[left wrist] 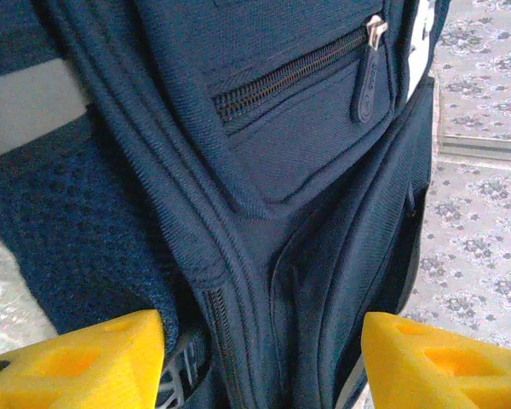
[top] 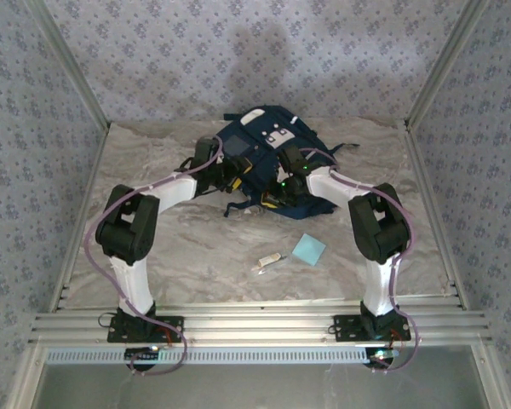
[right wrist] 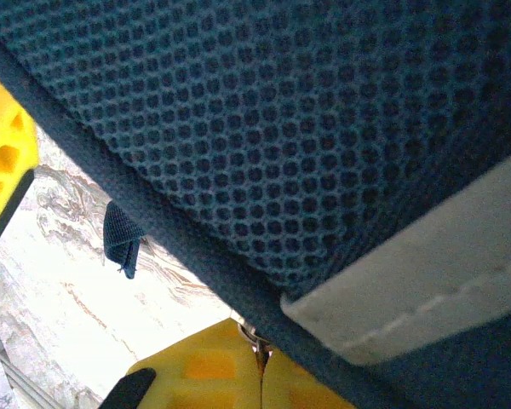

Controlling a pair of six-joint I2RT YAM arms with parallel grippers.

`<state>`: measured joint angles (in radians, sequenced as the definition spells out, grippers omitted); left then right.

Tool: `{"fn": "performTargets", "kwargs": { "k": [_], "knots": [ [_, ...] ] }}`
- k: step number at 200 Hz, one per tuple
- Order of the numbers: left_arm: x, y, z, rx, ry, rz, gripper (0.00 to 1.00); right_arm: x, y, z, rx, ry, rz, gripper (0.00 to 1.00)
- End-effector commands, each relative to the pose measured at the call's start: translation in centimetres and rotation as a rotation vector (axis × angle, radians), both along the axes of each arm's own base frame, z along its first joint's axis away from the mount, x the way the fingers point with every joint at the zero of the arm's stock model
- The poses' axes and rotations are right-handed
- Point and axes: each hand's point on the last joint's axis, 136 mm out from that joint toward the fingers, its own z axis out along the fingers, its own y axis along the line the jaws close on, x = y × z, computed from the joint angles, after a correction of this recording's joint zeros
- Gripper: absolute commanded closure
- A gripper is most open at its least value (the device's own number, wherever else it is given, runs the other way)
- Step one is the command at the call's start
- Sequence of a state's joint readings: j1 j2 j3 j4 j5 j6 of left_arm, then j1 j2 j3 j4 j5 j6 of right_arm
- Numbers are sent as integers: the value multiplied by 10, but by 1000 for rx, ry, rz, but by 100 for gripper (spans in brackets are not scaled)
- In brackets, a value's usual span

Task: Pack books, pencil case, and school supplies into a backpack

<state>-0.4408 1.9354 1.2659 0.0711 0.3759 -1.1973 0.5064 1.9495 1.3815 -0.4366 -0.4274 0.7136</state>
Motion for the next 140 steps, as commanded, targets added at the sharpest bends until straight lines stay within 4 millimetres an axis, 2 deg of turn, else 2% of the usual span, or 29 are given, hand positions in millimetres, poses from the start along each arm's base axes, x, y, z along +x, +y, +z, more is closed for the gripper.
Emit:
{"fn": "performTargets", "kwargs": {
  "k": [1,29,44,51,60,81,116,140],
  "knots": [
    [-11,-39,-9,-53,35,-103,38,7,31,21,107,-75,98,100],
    [-4,-55,-20,-70,47,-124,39,6,35,23,115,-79,121,100],
    [1,-56,-23,-61,40,-126,45,4,34,23,110,-76,132,100],
    [4,-56,-23,-57,31,-129,52,4,33,24,105,-72,133,100],
    [5,-55,-23,-46,22,-134,71,2,30,24,97,-58,130,100],
    [7,-47,-30,-21,24,-128,100,-1,18,24,60,-63,163,100],
    [13,-19,-37,-3,38,-90,100,-6,-15,21,2,-35,174,100],
    [18,5,-31,9,36,-69,100,-10,-50,15,-65,-2,174,100]
  ]
}}
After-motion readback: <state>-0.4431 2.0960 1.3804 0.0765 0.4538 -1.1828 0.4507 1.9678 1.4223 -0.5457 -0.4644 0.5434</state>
